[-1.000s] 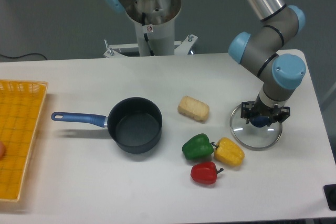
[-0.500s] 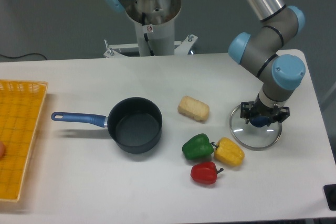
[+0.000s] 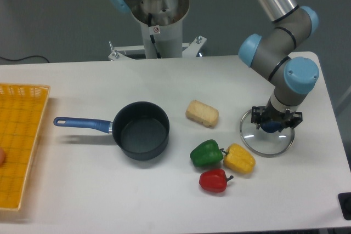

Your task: Place the lid on the table

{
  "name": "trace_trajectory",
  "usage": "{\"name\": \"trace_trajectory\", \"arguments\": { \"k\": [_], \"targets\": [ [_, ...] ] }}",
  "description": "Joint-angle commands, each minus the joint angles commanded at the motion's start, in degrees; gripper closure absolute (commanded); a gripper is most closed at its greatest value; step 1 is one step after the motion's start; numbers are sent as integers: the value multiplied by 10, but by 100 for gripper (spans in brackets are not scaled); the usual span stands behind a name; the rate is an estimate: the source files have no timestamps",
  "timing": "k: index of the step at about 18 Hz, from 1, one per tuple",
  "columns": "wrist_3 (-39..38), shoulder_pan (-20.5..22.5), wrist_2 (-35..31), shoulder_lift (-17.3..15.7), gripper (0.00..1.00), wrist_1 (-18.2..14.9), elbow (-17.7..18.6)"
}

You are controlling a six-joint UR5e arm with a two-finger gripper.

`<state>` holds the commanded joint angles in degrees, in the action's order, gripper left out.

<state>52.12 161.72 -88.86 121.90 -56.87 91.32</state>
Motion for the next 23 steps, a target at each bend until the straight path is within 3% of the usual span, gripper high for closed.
{"name": "trace_trajectory", "arguments": {
  "k": [10,11,12,13,23],
  "targets": [
    [1,0,0,-3,19,0,-3],
    [1,0,1,-6,15,-1,-5],
    [1,0,0,-9,4,-1,-5],
    [0,0,0,-11,0,-1,-5],
    [37,-4,-4,-55,0,-4,-12]
  ]
}}
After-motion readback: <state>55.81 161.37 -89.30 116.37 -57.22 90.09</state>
